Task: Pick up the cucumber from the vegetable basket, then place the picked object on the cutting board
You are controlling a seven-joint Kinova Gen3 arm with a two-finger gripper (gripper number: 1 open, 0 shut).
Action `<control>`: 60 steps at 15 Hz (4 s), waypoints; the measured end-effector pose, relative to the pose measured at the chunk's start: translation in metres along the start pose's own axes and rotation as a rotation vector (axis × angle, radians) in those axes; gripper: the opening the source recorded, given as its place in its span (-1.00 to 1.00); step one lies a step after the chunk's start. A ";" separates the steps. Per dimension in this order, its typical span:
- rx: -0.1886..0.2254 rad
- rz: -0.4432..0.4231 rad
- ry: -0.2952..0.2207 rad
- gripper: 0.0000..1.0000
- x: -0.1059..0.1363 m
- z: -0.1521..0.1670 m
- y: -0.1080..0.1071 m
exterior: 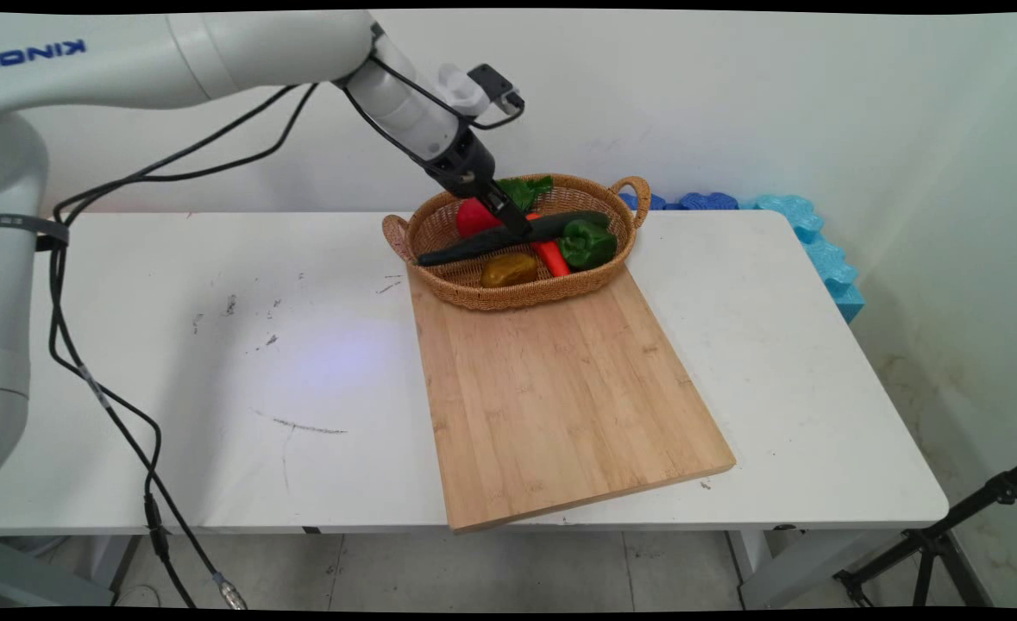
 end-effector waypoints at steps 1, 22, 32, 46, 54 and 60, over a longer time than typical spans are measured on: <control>-0.001 -0.001 -0.006 1.00 0.001 0.006 0.001; 0.005 0.067 0.002 -1.00 0.016 0.011 0.004; -0.075 0.121 0.120 -1.00 0.006 -0.119 0.034; -0.168 0.094 0.043 -1.00 -0.072 -0.108 0.107; -0.150 0.082 0.009 -1.00 -0.083 -0.049 0.116; -0.145 0.087 0.002 -1.00 -0.087 -0.025 0.120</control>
